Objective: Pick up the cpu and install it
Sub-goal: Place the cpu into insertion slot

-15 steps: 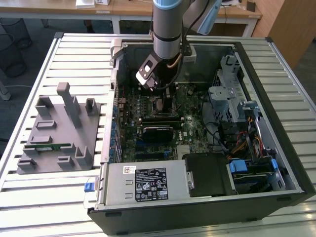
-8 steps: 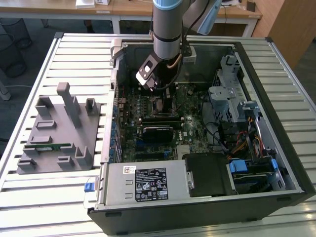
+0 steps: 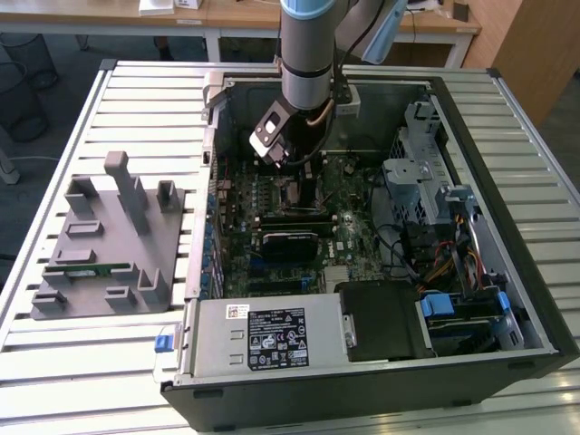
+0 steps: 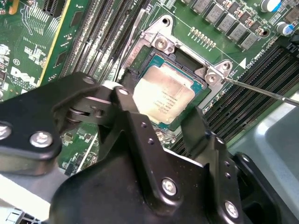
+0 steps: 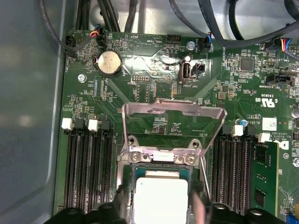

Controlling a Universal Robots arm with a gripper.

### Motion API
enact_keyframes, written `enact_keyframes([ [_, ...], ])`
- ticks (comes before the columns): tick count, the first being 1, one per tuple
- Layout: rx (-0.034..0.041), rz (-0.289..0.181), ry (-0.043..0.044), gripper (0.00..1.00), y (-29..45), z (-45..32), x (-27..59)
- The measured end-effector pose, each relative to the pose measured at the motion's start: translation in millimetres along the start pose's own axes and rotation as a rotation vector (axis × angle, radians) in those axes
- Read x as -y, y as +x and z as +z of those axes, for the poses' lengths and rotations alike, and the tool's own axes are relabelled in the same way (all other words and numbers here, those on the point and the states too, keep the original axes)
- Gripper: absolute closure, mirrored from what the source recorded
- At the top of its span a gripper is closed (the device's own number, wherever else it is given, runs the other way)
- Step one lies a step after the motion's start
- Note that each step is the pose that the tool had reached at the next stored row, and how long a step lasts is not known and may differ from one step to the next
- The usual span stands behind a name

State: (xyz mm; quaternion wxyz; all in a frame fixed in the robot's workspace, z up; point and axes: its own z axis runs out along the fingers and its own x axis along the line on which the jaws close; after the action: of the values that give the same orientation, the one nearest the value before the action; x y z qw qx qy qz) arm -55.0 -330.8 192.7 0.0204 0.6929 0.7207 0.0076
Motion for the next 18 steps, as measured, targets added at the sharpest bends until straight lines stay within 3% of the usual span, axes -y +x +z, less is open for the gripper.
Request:
enact_keyframes([
  [1,0.0001,0.0,0.0001,0.33,0.0,0.0,0.0],
  [10,-0.0002,0.0,0.0001,0.33,0.6,-0.8,0.0],
  [18,-0.0079,0.0,-0.0002,0.33,1.4,-0.5,-0.1],
])
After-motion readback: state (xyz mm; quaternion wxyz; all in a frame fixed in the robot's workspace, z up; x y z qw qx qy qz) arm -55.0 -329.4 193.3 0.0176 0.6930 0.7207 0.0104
